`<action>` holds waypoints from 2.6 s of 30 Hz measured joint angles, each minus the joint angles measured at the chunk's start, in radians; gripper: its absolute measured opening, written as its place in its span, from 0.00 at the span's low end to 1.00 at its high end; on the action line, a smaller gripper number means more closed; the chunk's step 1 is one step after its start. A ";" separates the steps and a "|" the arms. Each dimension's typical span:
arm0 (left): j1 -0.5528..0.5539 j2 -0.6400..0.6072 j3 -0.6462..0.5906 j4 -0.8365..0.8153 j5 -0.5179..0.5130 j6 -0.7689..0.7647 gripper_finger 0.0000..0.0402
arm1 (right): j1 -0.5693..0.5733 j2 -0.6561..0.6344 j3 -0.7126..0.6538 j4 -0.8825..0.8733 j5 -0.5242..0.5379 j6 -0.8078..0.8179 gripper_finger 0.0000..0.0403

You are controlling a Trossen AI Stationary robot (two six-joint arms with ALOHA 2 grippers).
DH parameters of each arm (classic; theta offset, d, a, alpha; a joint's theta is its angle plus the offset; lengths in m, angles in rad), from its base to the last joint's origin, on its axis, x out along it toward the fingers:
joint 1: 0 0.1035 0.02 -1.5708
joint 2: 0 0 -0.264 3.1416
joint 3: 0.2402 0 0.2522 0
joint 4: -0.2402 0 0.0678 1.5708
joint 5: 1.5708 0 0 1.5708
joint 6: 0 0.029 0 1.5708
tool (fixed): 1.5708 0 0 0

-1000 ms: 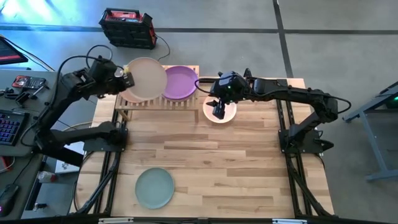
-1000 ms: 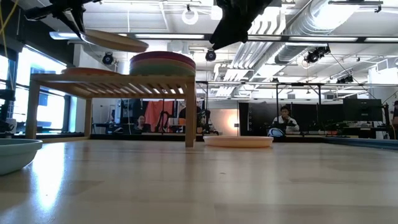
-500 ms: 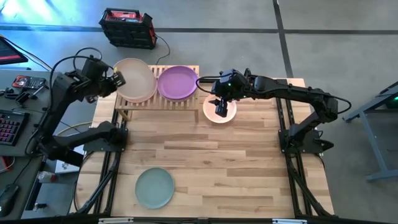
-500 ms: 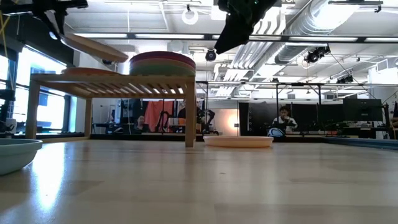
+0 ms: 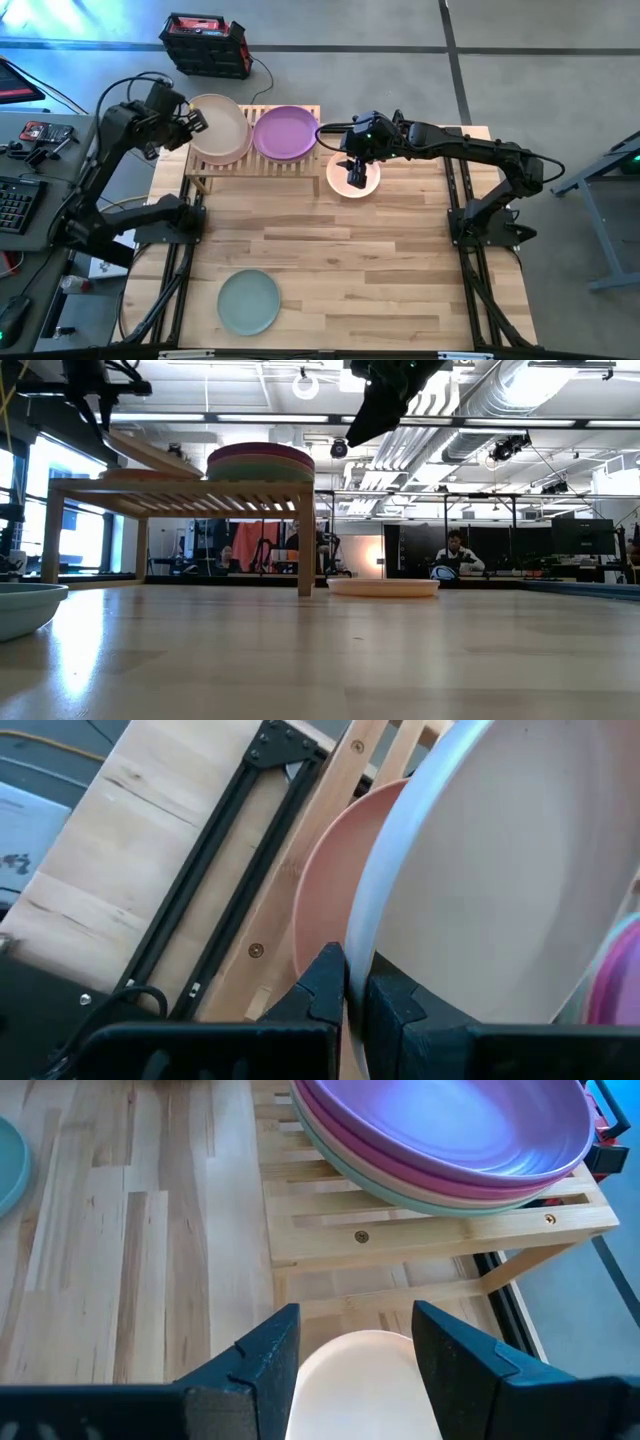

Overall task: Place and stack plates onto a shelf
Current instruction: Stack the gray plate on top of the dark brown plate on the shelf, then stack the light brown plate on top of the gray plate on the shelf

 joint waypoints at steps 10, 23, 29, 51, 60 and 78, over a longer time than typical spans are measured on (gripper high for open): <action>0.000 0.094 0.000 0.000 0.014 0.019 0.01 | 0.000 0.000 0.000 -0.014 0.005 -0.026 0.43; 0.000 0.132 0.000 -0.008 0.014 0.038 0.04 | 0.000 0.000 0.000 -0.015 0.018 -0.026 0.43; 0.000 0.132 0.000 -0.014 0.041 0.064 0.12 | 0.000 0.000 0.000 -0.015 0.018 -0.026 0.43; -0.001 0.131 0.000 -0.056 0.141 0.137 0.21 | 0.000 0.000 0.000 -0.015 0.019 -0.026 0.43; -0.060 0.088 0.000 -0.054 0.221 0.258 0.21 | 0.000 0.000 0.000 -0.015 0.019 -0.026 0.43; -0.449 0.027 0.000 0.187 0.392 0.427 0.21 | 0.001 0.001 -0.072 -0.153 -0.049 0.083 0.43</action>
